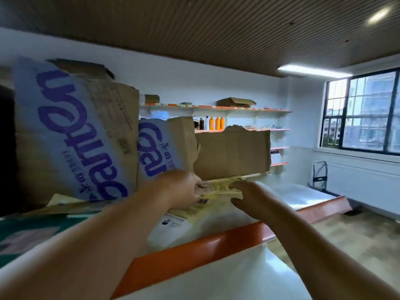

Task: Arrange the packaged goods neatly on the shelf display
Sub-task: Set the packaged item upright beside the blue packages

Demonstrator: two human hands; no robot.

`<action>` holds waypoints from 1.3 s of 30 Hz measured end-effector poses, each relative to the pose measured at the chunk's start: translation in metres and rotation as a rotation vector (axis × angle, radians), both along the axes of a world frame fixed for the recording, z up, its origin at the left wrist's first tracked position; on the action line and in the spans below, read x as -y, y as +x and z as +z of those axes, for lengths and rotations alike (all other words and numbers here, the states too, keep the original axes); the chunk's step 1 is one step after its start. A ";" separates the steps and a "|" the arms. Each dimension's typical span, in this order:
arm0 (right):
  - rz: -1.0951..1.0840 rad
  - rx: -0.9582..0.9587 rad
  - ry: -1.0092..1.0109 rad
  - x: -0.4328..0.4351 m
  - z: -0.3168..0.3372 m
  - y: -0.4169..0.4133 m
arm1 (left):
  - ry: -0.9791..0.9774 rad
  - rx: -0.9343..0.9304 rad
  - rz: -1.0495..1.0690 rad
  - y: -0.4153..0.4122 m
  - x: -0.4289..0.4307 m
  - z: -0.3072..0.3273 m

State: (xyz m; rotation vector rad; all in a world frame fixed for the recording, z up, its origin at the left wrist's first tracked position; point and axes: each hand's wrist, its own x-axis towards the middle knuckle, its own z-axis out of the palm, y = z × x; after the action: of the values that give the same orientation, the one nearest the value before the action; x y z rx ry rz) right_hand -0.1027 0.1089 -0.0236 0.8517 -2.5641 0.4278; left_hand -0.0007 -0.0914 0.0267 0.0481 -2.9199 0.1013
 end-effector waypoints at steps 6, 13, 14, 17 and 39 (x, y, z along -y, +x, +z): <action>0.051 -0.034 0.243 0.009 0.004 -0.047 | 0.034 -0.061 0.065 -0.055 -0.011 -0.024; 0.096 -0.082 0.492 0.041 0.011 -0.078 | 0.261 0.002 0.053 -0.087 0.000 -0.046; 0.091 -0.069 0.524 0.044 0.010 -0.079 | 0.280 -0.007 0.042 -0.088 0.001 -0.047; 0.068 -0.070 0.484 0.044 0.007 -0.081 | 0.277 -0.038 0.016 -0.084 0.002 -0.046; 0.199 0.211 -0.408 0.026 0.051 -0.095 | -0.358 -0.445 -0.141 -0.075 -0.014 -0.028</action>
State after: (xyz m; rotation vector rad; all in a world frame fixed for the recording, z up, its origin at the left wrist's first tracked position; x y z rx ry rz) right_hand -0.1972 0.0830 0.0273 0.9476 -2.4462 1.1102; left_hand -0.0758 -0.0778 -0.0013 -0.1702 -2.4126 0.5152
